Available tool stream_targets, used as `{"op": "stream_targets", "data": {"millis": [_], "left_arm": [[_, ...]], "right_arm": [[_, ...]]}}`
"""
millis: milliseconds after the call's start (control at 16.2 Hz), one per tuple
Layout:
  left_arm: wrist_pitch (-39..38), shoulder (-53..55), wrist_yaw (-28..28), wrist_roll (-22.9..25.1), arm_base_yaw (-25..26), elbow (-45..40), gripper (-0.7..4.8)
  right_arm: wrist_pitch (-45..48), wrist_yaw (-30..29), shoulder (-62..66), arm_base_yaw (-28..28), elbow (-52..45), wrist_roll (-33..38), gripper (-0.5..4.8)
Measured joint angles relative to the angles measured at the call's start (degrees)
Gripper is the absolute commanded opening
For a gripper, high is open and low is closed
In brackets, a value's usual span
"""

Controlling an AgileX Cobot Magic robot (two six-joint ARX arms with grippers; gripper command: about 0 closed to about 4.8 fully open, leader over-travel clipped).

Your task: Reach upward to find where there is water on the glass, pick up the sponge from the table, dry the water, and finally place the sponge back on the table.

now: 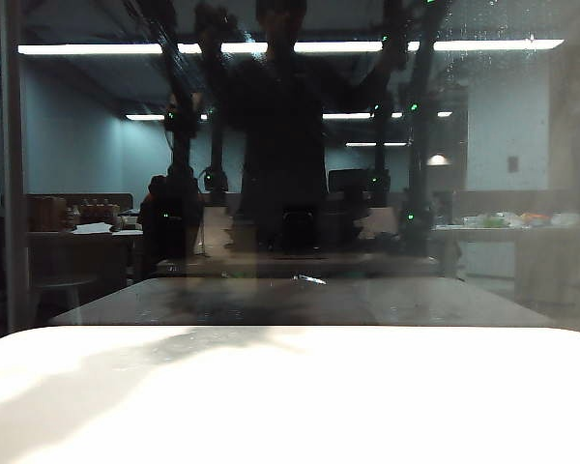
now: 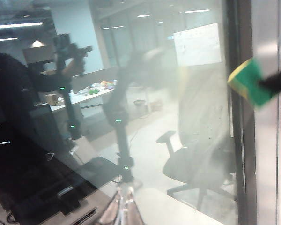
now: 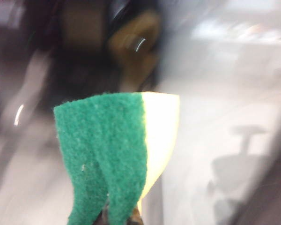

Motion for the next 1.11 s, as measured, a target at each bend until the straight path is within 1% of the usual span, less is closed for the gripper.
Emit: {"op": "stream_targets", "data": {"millis": [62,308,554,616,739,801,862,924,1109], "left_arm": [[-0.1,0.0,0.0,0.0,0.0,0.0,-0.06],[-2.4,-0.3,0.0,0.0,0.0,0.0,-0.06],[-5.0,-1.6,-0.1,0.0,0.0,-0.1,-0.06],[-5.4,-2.4,-1.1,0.0,0.0,-0.1,-0.06],[-8.4,-4.2,-5.6,0.2,0.0,-0.1,-0.06],[-11.3,-5.2,-7.7,1.5,0.0,-0.1,-0.06],[-13.7,-6.4,-8.6,3.5,0.0,-0.5,-0.06],[-14.3,-8.3,-8.8,4.6,0.0,-2.4,-0.06],[-14.2,-14.5,-8.8,5.2,0.0,-10.7,-0.06]], "right_arm": [[0.0,0.3,-2.1,1.2,-3.3,-0.9,-0.06],[0.6,0.7,-14.6,2.6,-17.7,-0.4,-0.06],[3.0,0.9,-30.9,2.4,-36.6,1.2,-0.06],[4.2,1.0,-34.4,2.4,-41.2,1.2,-0.06],[4.4,-0.1,-39.7,2.5,-48.9,2.1,-0.06],[5.0,-1.4,-41.6,2.5,-52.2,3.7,-0.06],[6.1,-2.6,-43.4,2.5,-55.3,4.9,-0.06],[6.4,-3.5,-45.1,2.5,-58.0,5.8,-0.06],[9.8,-6.3,-48.8,2.5,-66.3,9.4,-0.06]]}}
